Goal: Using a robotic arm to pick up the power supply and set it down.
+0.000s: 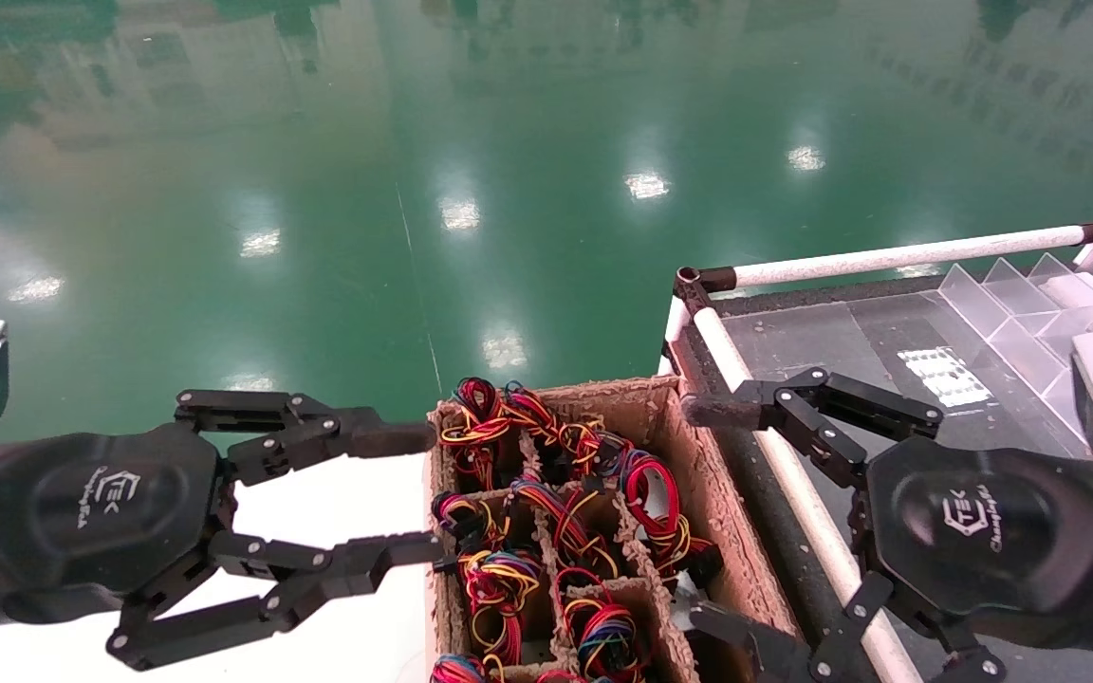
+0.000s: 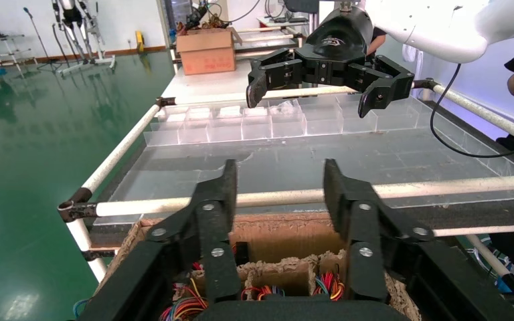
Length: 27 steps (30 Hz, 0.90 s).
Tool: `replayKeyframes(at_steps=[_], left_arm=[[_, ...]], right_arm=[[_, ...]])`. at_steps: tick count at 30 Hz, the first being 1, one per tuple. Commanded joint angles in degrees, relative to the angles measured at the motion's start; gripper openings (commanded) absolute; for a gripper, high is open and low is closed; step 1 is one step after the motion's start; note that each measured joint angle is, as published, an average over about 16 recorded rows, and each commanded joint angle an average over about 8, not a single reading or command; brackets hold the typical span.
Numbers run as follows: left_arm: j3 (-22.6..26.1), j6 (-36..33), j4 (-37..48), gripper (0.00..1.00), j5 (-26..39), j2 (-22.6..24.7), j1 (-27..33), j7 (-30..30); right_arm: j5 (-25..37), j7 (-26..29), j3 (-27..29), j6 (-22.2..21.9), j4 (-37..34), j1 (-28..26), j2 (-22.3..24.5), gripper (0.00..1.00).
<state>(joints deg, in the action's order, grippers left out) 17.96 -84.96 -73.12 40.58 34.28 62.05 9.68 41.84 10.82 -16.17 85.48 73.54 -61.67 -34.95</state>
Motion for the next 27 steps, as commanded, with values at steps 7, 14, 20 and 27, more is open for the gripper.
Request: replayKeyframes(at_steps=[7, 14, 20, 27], left_arm=[[0.0, 0.0, 0.0, 0.00, 0.0, 0.0, 0.0, 0.0], [0.0, 0.0, 0.0, 0.00, 0.0, 0.0, 0.0, 0.0], [0.0, 0.0, 0.0, 0.00, 0.0, 0.0, 0.0, 0.0], [0.0, 0.0, 0.0, 0.73, 0.0, 0.0, 0.0, 0.0]], right_arm=[[0.0, 0.0, 0.0, 0.0, 0.0, 0.0, 0.0, 1.00], [0.0, 0.0, 0.0, 0.0, 0.0, 0.0, 0.0, 1.00], [0.0, 0.0, 0.0, 0.0, 0.0, 0.0, 0.0, 1.00], [0.0, 0.0, 0.0, 0.0, 0.0, 0.0, 0.0, 1.00]])
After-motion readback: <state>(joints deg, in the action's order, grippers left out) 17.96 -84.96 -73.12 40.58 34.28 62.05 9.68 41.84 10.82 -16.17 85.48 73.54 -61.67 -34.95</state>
